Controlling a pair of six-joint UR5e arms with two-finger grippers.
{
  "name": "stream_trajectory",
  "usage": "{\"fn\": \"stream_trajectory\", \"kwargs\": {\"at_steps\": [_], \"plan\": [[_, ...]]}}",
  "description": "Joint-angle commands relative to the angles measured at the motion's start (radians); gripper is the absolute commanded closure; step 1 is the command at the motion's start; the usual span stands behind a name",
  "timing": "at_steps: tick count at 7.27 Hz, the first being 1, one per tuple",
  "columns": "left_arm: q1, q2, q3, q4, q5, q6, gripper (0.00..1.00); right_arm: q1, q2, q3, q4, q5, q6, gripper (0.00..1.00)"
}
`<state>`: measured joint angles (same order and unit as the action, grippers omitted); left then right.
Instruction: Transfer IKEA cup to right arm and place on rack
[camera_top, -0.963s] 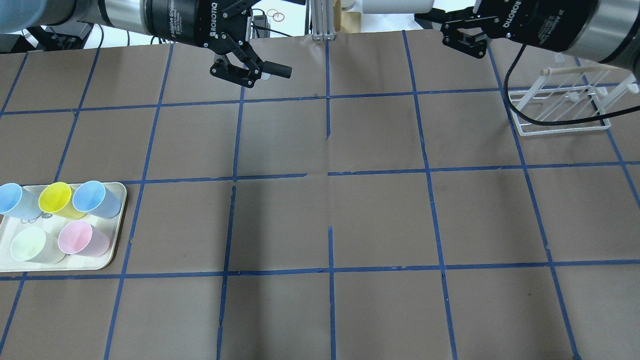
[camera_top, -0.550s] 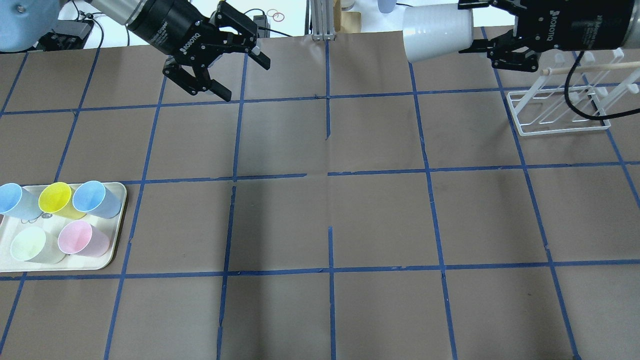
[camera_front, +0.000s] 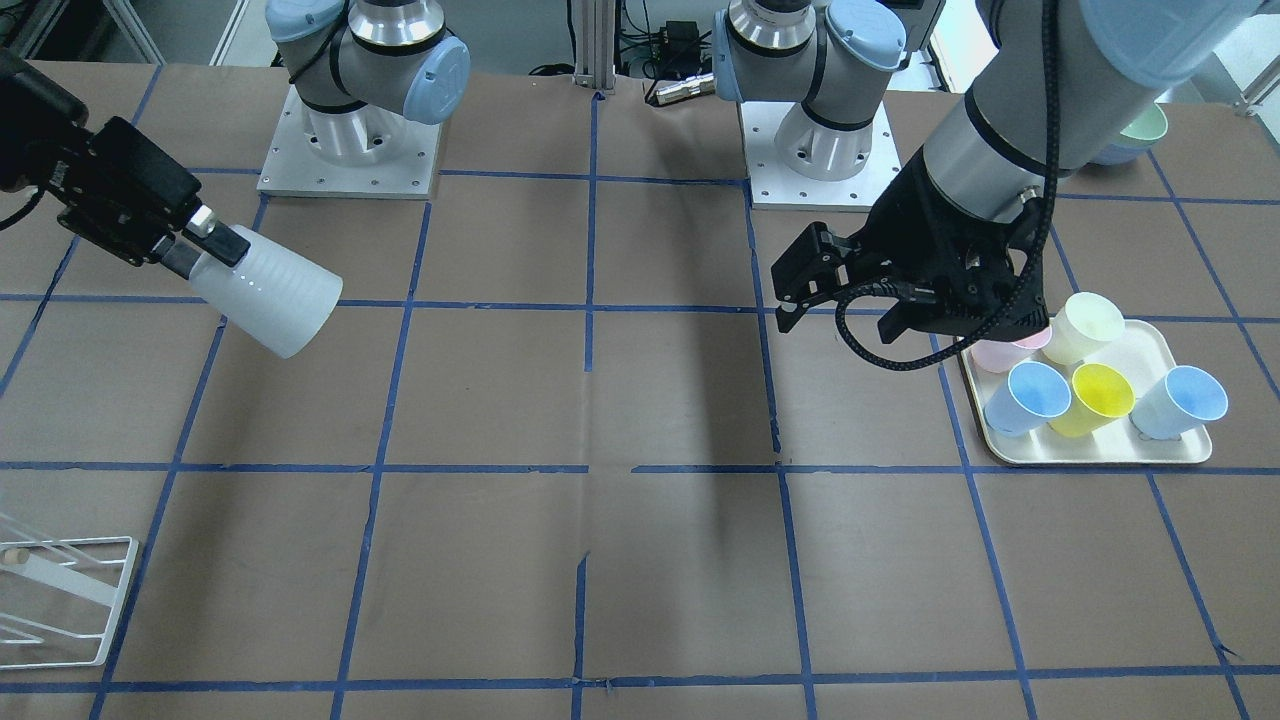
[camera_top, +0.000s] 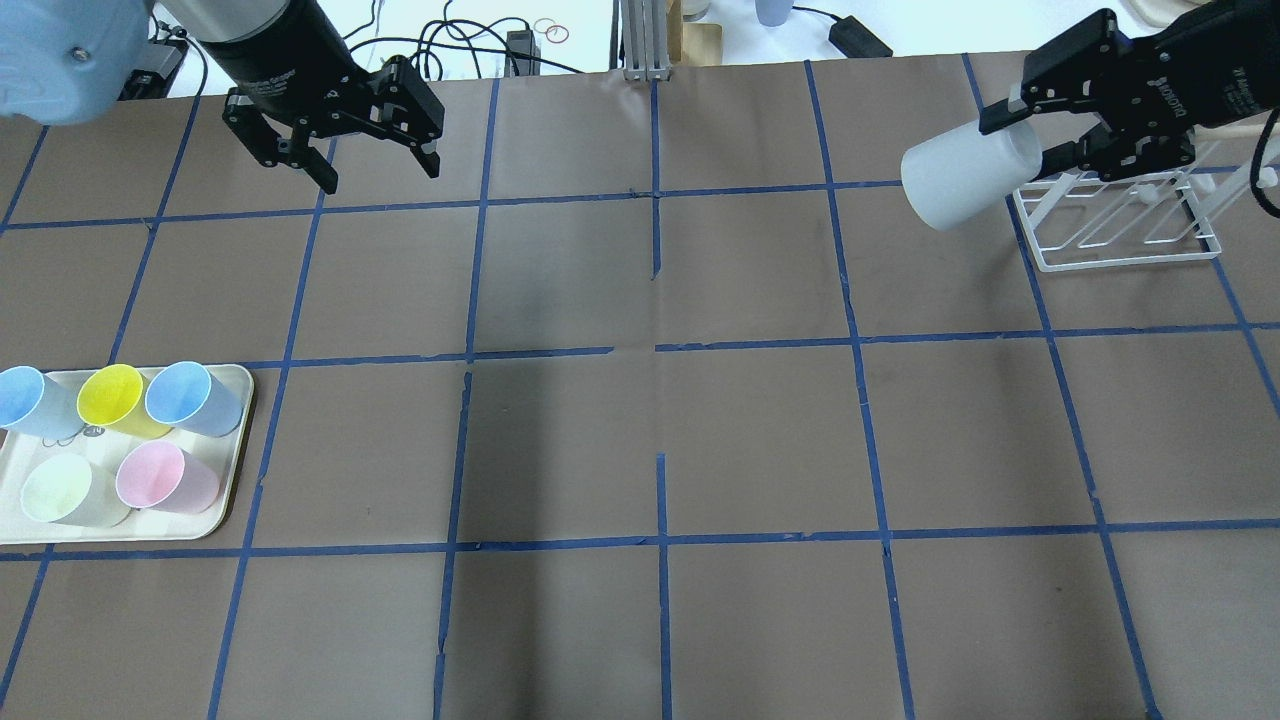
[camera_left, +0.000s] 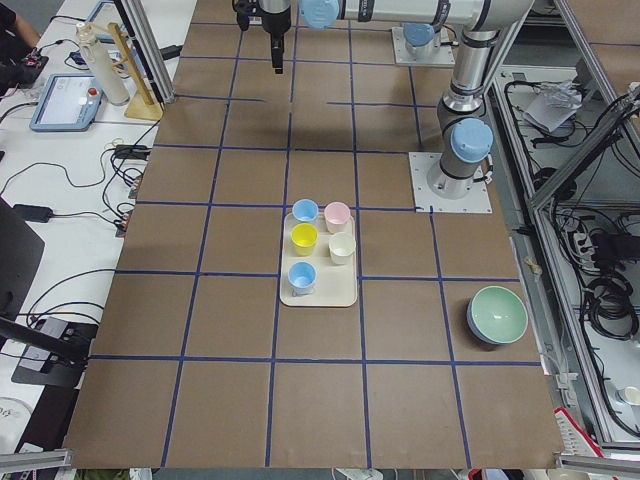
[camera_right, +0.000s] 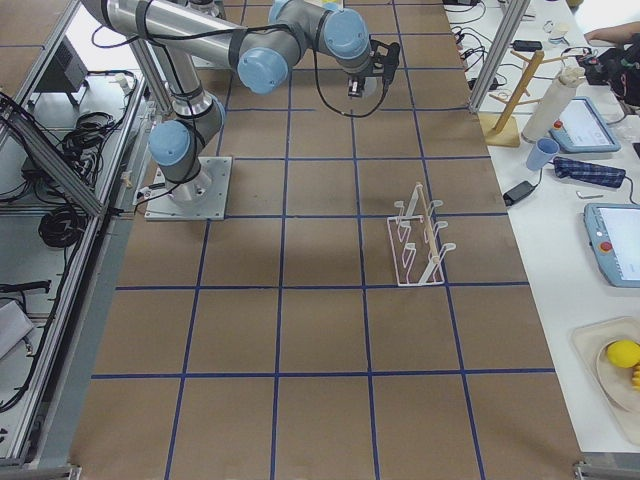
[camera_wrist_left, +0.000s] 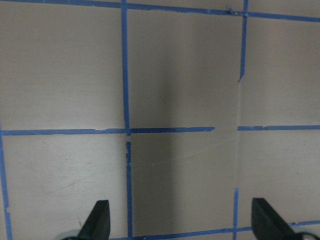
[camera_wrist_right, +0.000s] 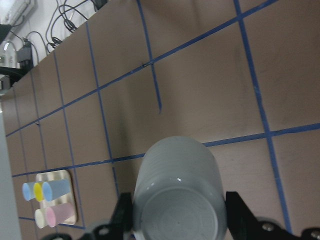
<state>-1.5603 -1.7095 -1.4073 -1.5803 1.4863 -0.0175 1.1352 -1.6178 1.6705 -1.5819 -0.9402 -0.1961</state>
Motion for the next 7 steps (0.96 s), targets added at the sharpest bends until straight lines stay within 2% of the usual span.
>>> {"fn": "stream_trajectory", "kwargs": {"at_steps": [1, 2, 3, 5, 7], "plan": [[-0.003, 0.033, -0.062, 0.008, 0.057, -0.018, 0.0, 0.0, 0.031, -0.003, -0.088, -0.241, -0.122, 1.0], [-0.003, 0.071, -0.093, 0.014, 0.057, -0.016, 0.0, 0.0, 0.048, -0.006, -0.139, -0.334, -0.24, 1.0], [-0.003, 0.092, -0.097, 0.008, 0.061, -0.016, 0.0, 0.0, 0.061, -0.006, -0.191, -0.412, -0.284, 1.0], [0.005, 0.097, -0.099, 0.005, 0.058, -0.015, 0.0, 0.0, 0.081, -0.008, -0.211, -0.477, -0.36, 1.0], [0.005, 0.099, -0.099, 0.006, 0.06, -0.015, 0.0, -0.011, 0.108, -0.023, -0.219, -0.497, -0.416, 1.0]]}}
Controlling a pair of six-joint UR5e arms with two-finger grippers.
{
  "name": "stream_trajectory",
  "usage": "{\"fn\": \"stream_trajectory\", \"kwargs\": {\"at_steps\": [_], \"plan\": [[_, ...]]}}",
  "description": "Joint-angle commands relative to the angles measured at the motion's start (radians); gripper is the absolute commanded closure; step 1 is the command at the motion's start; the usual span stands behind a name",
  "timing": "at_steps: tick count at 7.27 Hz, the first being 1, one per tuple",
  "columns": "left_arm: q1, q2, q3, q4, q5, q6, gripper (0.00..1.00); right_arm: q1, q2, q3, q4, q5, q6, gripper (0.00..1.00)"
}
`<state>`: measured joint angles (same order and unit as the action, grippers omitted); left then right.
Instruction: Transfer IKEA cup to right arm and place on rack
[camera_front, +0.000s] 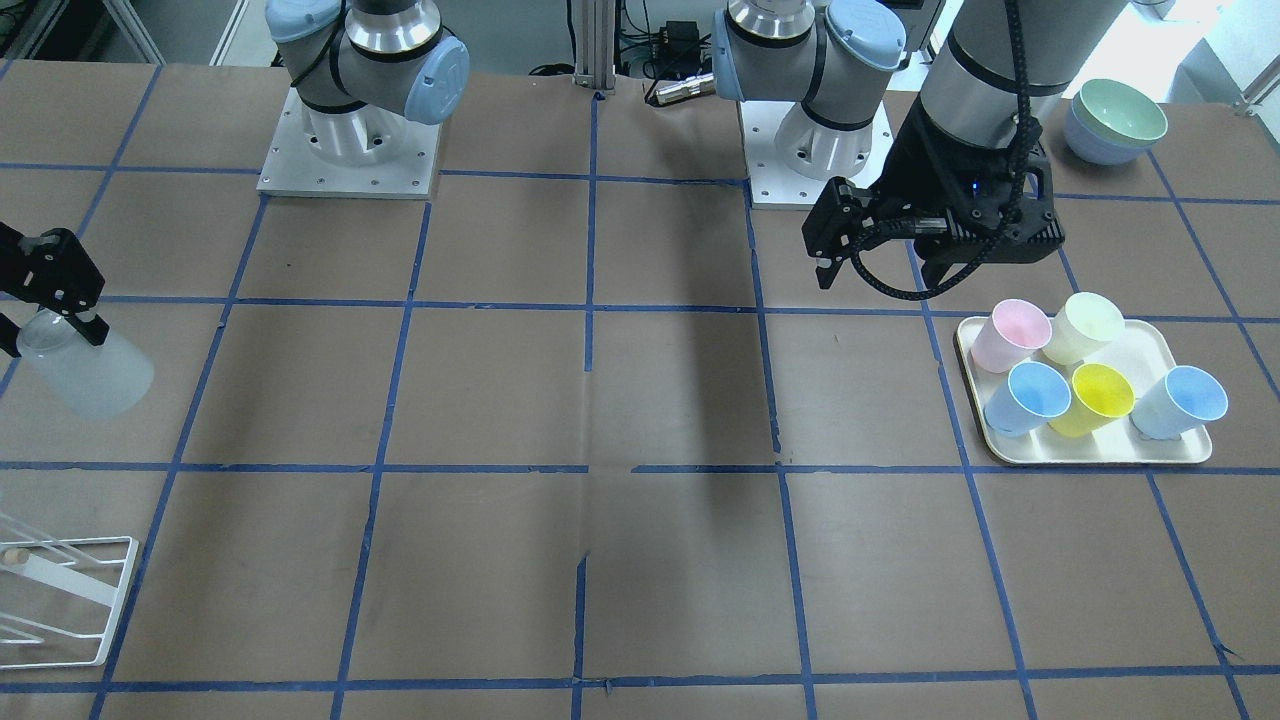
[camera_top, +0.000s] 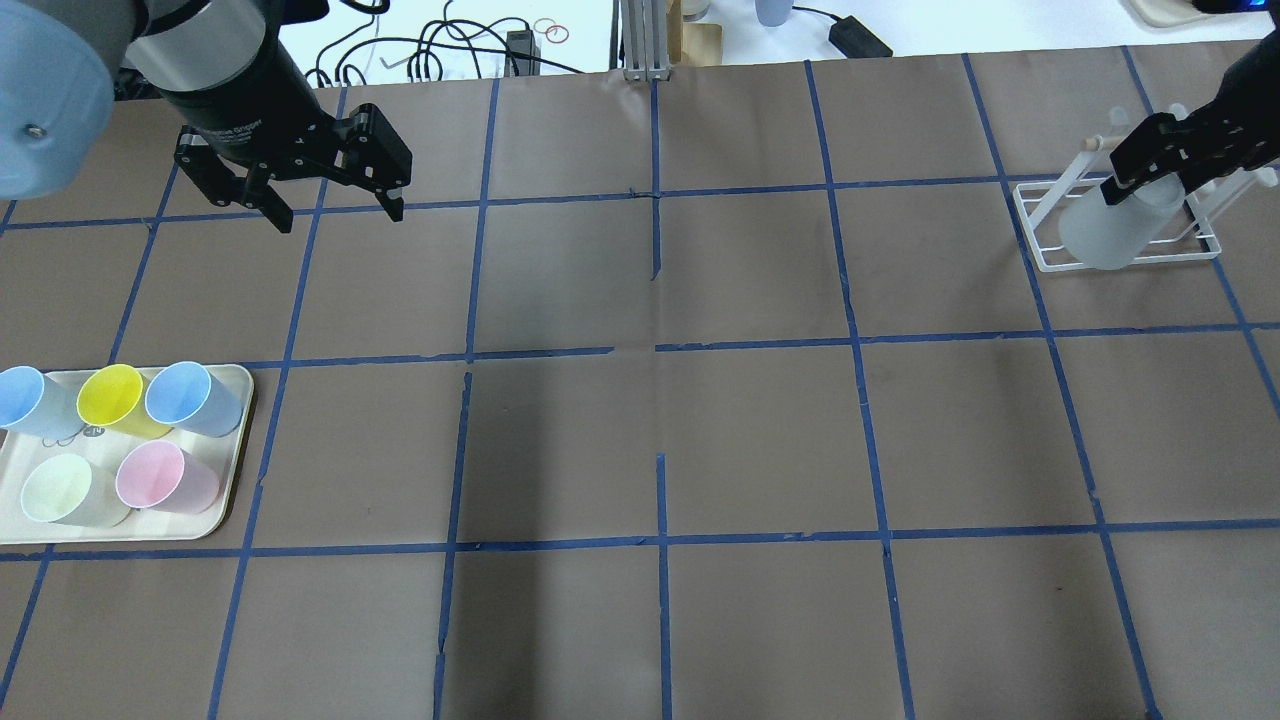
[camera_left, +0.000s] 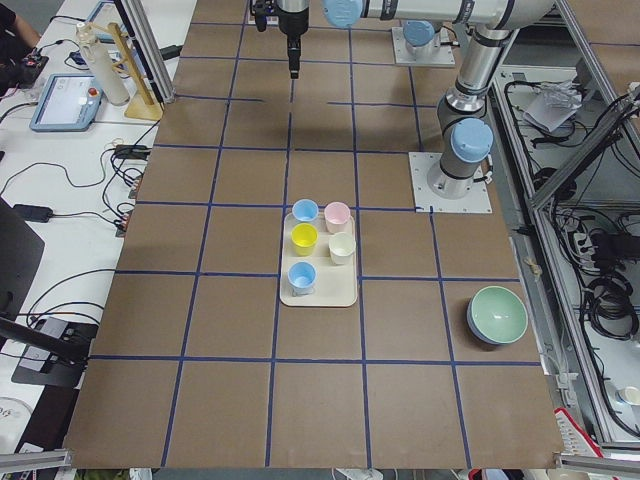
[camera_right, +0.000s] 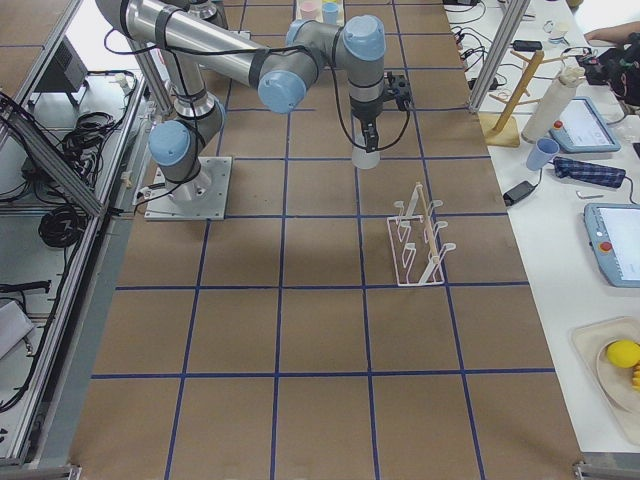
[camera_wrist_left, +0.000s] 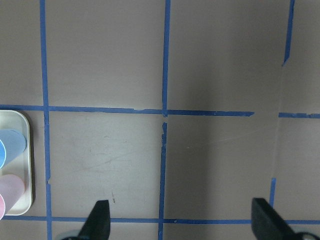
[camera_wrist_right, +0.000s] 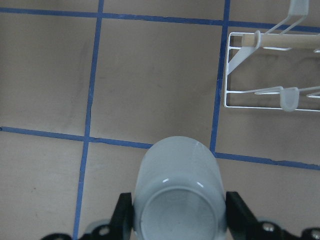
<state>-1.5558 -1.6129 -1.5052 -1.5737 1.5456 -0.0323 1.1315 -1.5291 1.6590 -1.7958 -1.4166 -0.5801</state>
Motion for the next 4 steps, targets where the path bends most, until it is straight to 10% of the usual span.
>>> {"fn": "stream_trajectory", "kwargs": {"at_steps": [1, 4], "plan": [[-0.003, 0.001, -0.001, 0.0, -0.001, 0.0, 0.0, -0.03, 0.035, -0.04, -0.001, -0.03, -0.047, 1.0], [-0.004, 0.002, -0.001, 0.0, -0.001, 0.002, 0.0, -0.081, 0.124, -0.068, -0.013, -0.024, -0.13, 1.0]]}}
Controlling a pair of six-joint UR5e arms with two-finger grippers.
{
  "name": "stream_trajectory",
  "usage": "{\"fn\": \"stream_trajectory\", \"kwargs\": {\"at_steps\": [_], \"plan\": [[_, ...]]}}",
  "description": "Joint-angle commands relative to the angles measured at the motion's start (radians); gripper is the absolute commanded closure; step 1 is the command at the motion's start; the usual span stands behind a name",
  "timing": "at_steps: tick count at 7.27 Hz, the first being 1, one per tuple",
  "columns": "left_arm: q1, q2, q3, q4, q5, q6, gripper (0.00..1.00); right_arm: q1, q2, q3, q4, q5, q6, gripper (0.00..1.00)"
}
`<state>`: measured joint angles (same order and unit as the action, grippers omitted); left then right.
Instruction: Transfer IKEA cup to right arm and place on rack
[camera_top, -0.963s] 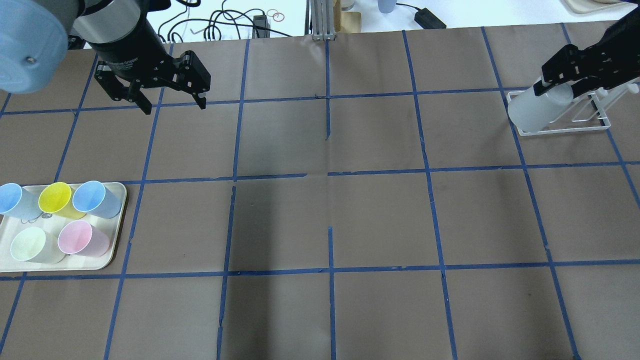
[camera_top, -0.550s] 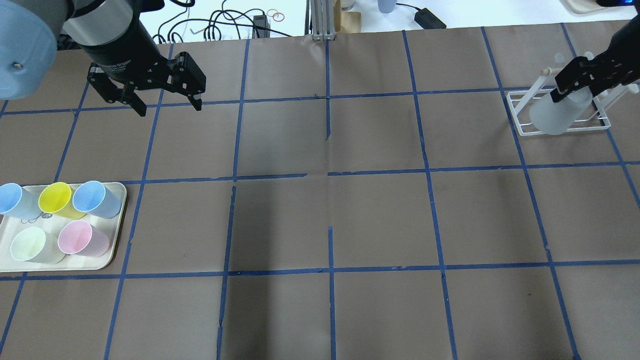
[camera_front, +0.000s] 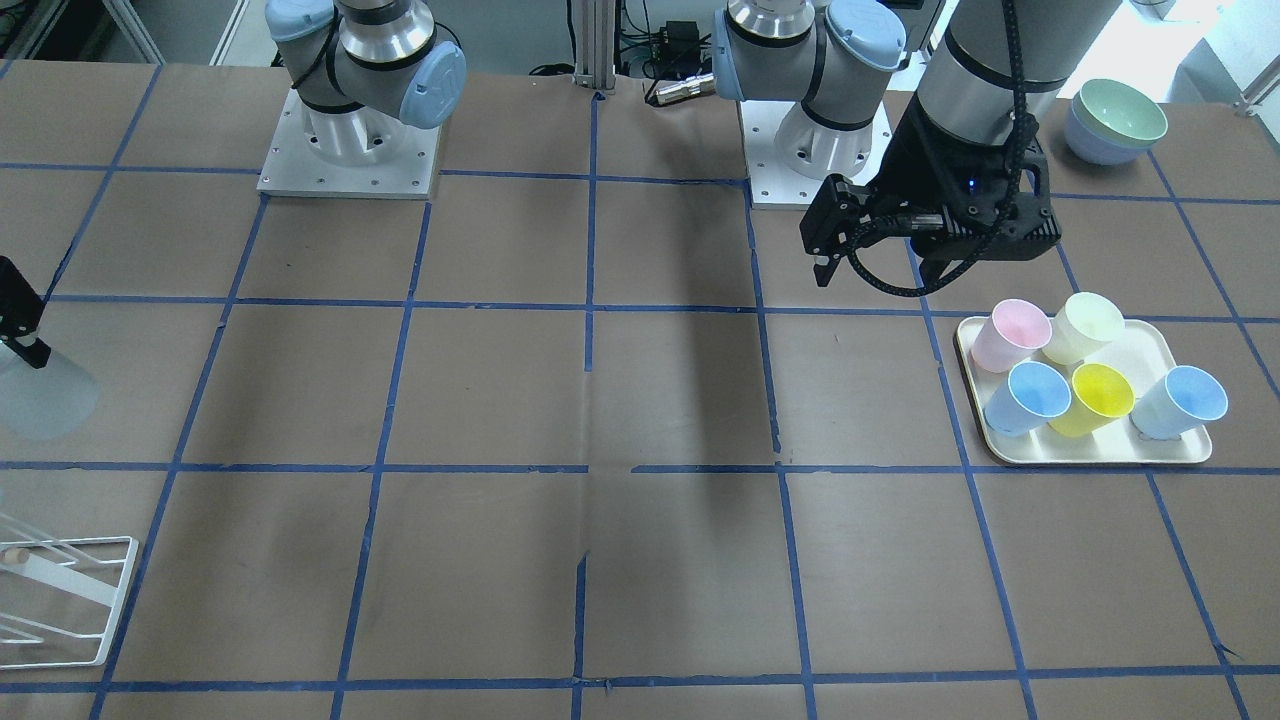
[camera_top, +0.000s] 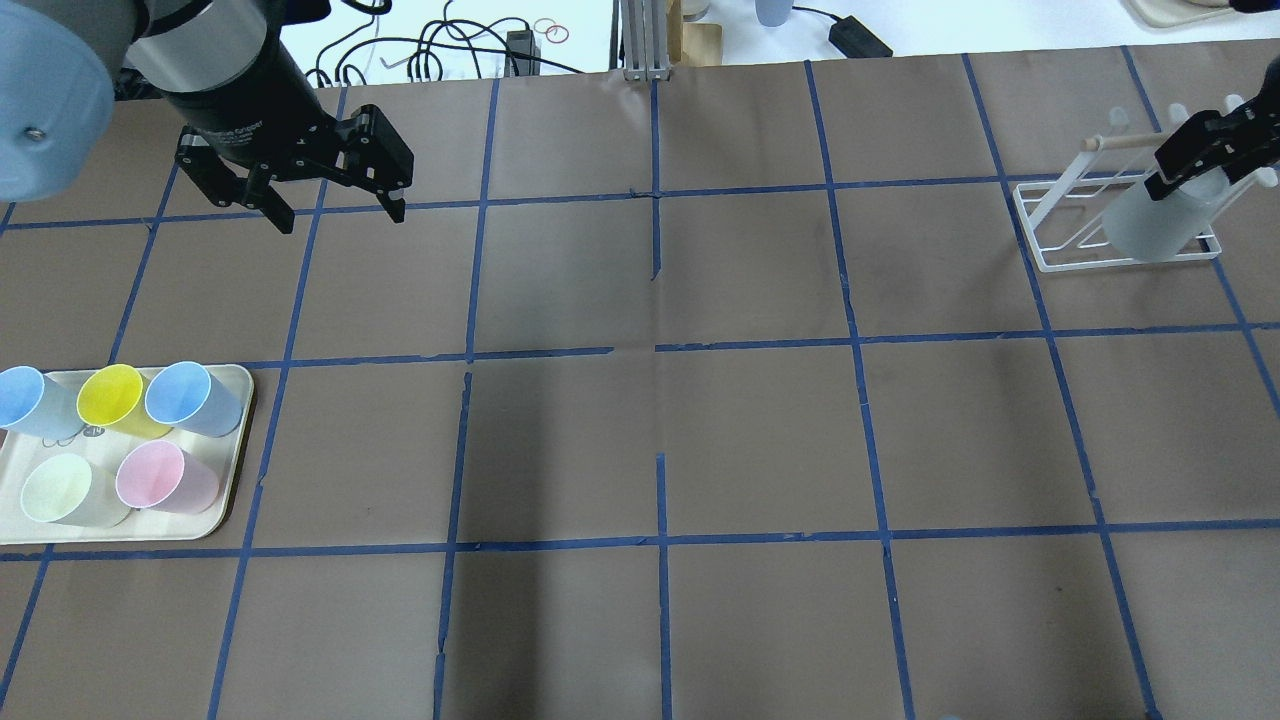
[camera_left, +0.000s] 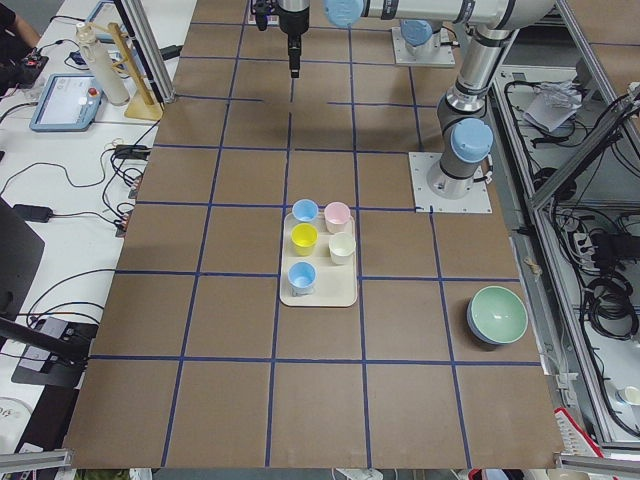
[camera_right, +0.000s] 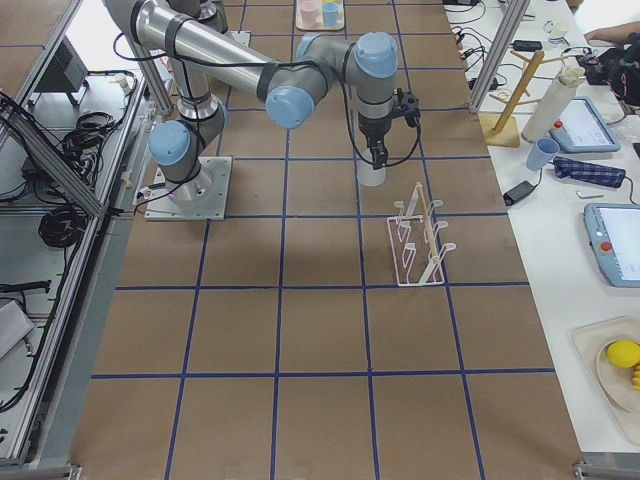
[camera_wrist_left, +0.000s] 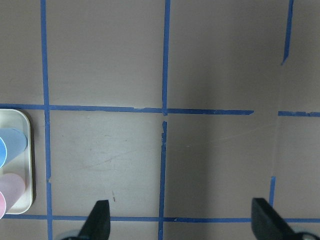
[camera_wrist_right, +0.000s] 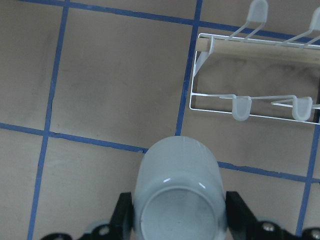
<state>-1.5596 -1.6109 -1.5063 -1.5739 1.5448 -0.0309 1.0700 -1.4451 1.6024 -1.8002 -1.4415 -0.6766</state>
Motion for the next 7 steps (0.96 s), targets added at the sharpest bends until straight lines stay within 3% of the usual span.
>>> {"fn": "stream_trajectory", "kwargs": {"at_steps": [1, 7], "plan": [[0.0, 0.0, 0.0, 0.0, 0.0, 0.0, 0.0, -0.031, 0.054, -0.03, -0.007, 0.0, -0.035, 1.0], [0.0, -0.003, 0.002, 0.006, -0.002, 0.0, 0.0, -0.035, 0.156, -0.102, -0.068, 0.009, -0.043, 1.0]]}}
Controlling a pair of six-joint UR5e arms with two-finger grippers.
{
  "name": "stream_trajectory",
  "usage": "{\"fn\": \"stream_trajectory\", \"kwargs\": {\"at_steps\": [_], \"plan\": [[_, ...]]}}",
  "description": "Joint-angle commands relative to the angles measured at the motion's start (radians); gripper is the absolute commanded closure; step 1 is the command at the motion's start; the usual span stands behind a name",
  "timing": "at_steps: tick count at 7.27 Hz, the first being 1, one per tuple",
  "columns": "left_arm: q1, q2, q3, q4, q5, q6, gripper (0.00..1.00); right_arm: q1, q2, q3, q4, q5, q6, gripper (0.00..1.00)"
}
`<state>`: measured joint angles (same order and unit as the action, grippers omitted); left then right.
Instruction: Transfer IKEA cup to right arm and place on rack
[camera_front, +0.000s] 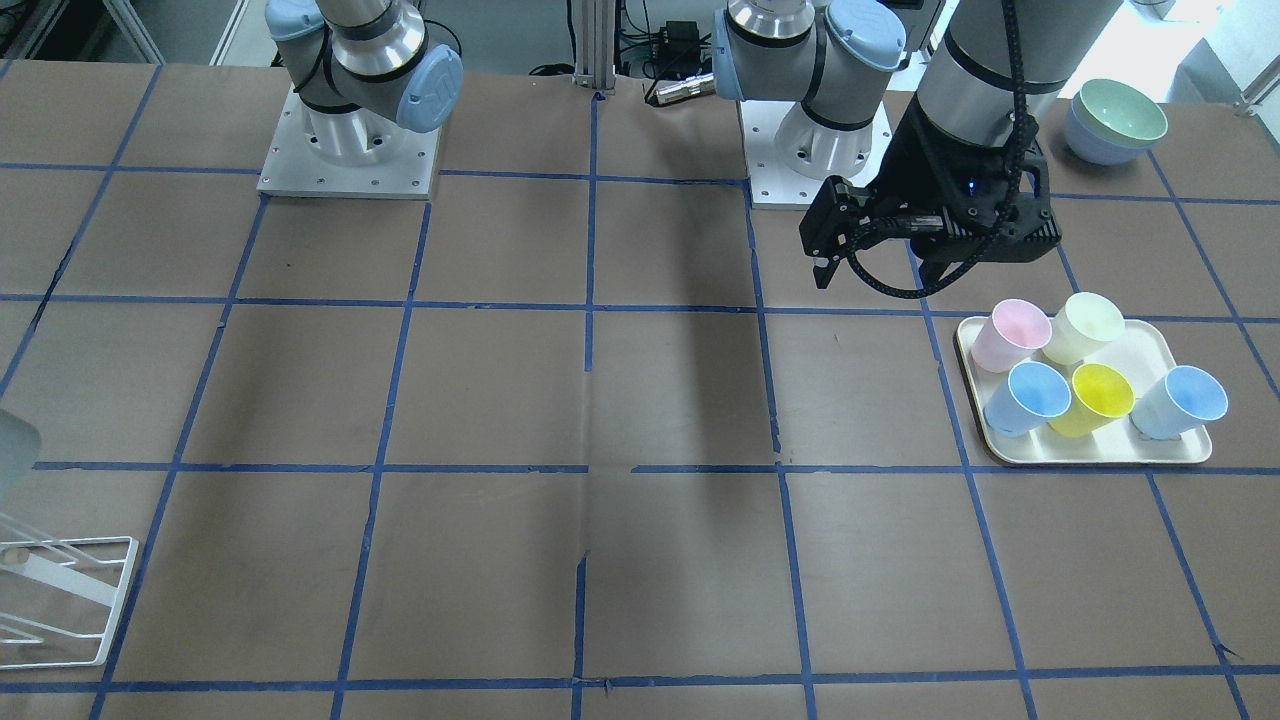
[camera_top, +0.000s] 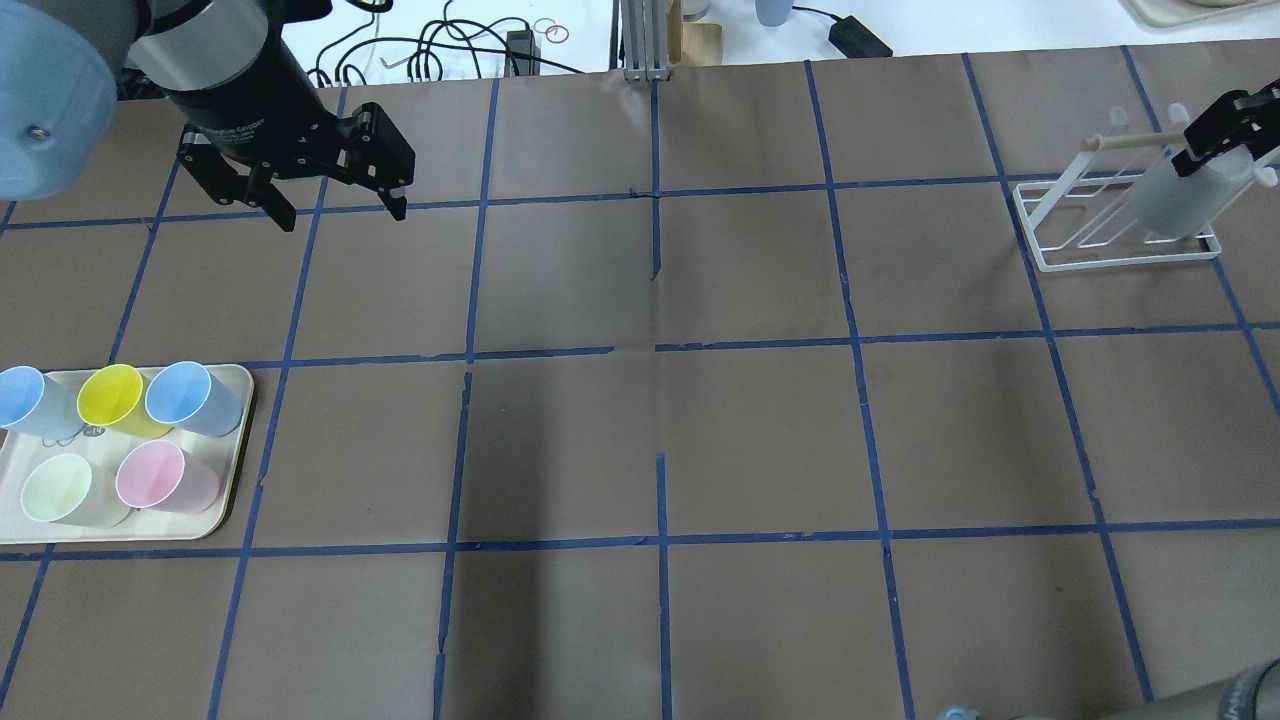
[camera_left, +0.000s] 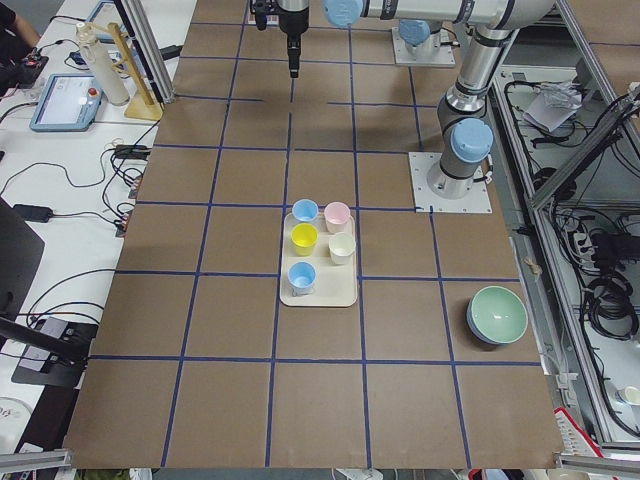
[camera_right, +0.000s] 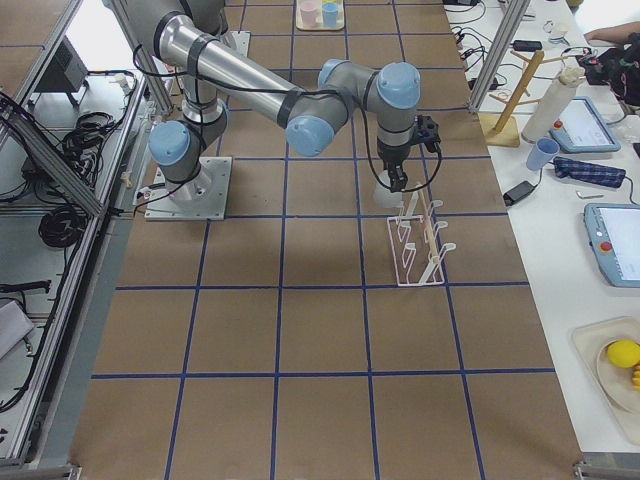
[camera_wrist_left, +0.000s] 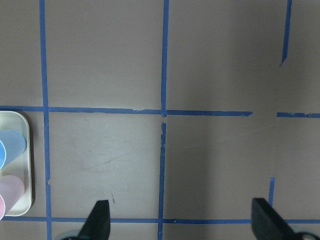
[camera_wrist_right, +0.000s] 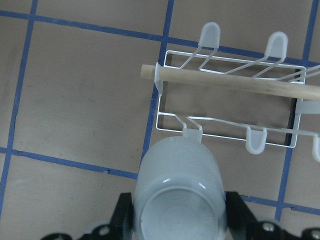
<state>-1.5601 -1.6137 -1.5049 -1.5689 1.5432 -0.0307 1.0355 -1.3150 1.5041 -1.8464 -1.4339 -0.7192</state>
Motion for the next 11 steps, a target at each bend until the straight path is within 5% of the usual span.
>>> {"fn": "stream_trajectory", "kwargs": {"at_steps": [1, 11], "plan": [[0.0, 0.0, 0.0, 0.001, 0.0, 0.0, 0.0, 0.0, 0.03, -0.004, -0.027, 0.001, 0.001, 1.0], [0.0, -0.002, 0.0, 0.001, 0.0, 0.0, 0.0, 0.012, 0.129, -0.004, -0.125, 0.009, 0.007, 1.0]]}}
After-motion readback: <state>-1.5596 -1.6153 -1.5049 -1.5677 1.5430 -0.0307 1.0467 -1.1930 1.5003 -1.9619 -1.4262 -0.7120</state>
